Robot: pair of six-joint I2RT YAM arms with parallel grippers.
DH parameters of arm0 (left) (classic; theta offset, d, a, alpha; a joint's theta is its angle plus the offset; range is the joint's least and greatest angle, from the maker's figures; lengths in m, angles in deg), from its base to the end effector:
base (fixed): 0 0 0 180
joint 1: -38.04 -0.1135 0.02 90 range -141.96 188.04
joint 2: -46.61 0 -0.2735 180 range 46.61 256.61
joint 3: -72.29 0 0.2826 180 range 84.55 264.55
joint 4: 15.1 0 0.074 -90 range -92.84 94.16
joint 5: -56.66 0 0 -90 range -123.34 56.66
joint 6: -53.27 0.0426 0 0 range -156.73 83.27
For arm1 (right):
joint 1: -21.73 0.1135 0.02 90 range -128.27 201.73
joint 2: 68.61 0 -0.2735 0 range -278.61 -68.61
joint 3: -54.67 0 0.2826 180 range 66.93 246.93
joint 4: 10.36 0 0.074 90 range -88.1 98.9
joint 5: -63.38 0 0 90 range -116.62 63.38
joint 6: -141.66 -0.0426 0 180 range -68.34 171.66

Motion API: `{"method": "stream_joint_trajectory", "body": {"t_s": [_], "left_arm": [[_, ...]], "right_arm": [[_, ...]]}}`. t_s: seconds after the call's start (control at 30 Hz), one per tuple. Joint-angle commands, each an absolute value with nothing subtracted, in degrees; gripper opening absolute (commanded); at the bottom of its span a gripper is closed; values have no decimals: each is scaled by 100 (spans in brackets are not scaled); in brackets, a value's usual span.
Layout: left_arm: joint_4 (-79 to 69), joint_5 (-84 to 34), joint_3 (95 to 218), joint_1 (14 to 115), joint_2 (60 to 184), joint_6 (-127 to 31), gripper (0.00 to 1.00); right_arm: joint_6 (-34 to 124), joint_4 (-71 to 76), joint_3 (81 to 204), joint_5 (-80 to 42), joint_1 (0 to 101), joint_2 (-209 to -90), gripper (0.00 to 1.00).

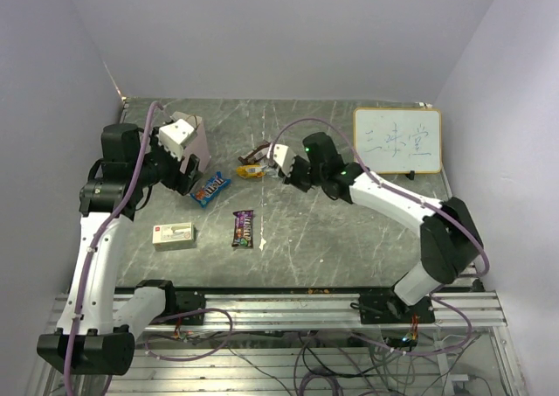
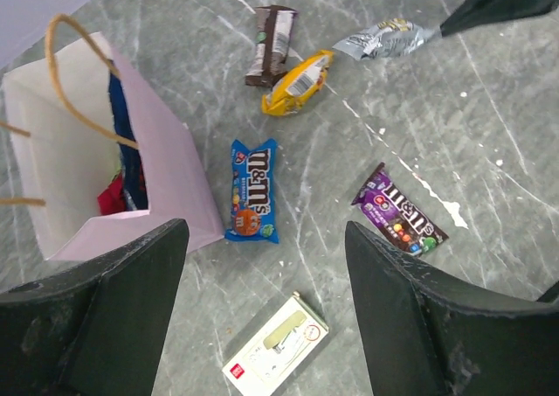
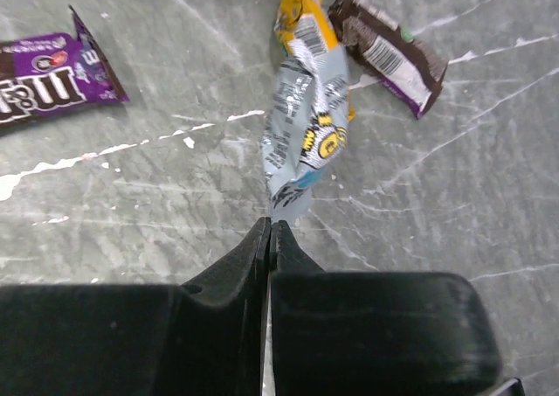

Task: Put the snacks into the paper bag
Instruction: Pick up the snack from the center of the board, then place the snack in the paper bag.

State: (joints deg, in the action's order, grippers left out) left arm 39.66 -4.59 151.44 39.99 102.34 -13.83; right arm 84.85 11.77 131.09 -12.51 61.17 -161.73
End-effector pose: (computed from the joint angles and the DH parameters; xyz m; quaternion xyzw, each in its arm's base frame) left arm 0.2196 -0.0280 0.3939 0.3005 0.7986 -0.1266 0.5059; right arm 0.2988 0.2592 0.2331 -0.5728 0.6898 0.1340 0.4219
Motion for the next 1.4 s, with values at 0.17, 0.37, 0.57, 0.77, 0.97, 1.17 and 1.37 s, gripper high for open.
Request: {"method": "stream_joint_trajectory", "body": {"t_s": [0.17, 0.37, 0.57, 0.77, 0.97, 1.17, 1.37], "left_arm": [[4353, 764, 15296, 4104, 10411, -469, 80], [4739, 788, 15652, 4746, 10737, 187, 81], [5174, 933, 15973, 5507, 11188, 892, 85], [4889, 1412, 15961, 5807, 11299, 1430, 90], [4450, 1827, 15709, 6019, 11260, 1493, 84], [4030, 2203, 15421, 6152, 11248, 1168, 79], [3673, 2435, 15091, 6212, 11253, 805, 66]], "right_arm": [[8554, 2011, 13313, 350, 5893, -15170, 0], [8722, 2723, 13895, 1214, 5896, -14903, 0], [8617, 2958, 14156, 1874, 5902, -14728, 0], [8496, 3087, 14246, 2335, 5901, -14696, 0], [8195, 2789, 14033, 2715, 5904, -14628, 0], [8017, 2628, 13961, 2977, 5903, -14688, 0], [7875, 2475, 13974, 3104, 5903, -14753, 0]]}}
